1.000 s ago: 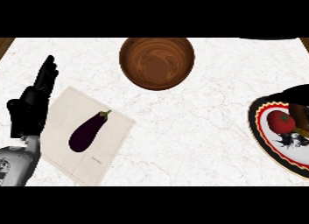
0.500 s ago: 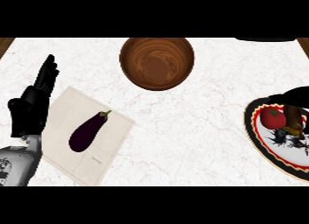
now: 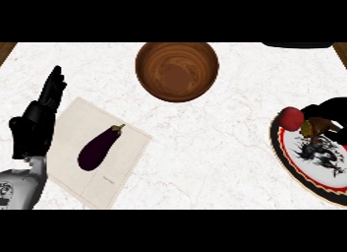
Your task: Pick the sweet potato from the plate and place it in the bowl
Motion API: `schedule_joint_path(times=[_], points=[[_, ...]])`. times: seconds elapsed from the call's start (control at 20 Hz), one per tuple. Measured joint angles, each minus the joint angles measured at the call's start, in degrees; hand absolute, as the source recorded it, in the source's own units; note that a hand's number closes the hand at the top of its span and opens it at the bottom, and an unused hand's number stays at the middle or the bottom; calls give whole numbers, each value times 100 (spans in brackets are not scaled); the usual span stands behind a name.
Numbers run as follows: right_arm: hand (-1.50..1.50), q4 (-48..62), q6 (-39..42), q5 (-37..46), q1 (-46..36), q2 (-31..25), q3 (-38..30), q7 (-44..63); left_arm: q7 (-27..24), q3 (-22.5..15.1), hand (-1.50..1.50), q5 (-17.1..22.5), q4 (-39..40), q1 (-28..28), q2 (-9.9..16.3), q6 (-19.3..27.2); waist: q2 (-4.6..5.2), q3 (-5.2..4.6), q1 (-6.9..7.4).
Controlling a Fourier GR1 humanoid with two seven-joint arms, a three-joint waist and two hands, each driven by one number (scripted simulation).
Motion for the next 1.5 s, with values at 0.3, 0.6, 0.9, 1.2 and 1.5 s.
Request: schedule_joint_path(times=[0.3,0.6,0.9,1.2,1.5], points=[[150,-123,16,54,-99,158,-185,227,111,69,0,-73,-74,4,-39,-10,19,24,-102],[150,-523,1,-719,-667,1946,-995,1635,103,-62,0,-56,-51,-29,-92,-117,-81,13,199],[150,-966,-793,-1557,-1137,3442,-1848,2960,93,-161,0,-44,0,-97,-149,-187,-84,82,460],[150,-1484,-2169,-2131,-1722,3869,-2319,4422,108,-315,0,-51,44,-219,-224,-279,-100,84,708],[150,-1713,-3596,-2187,-2372,3970,-2179,6247,120,-409,0,-72,129,-403,-279,-339,-56,56,856]])
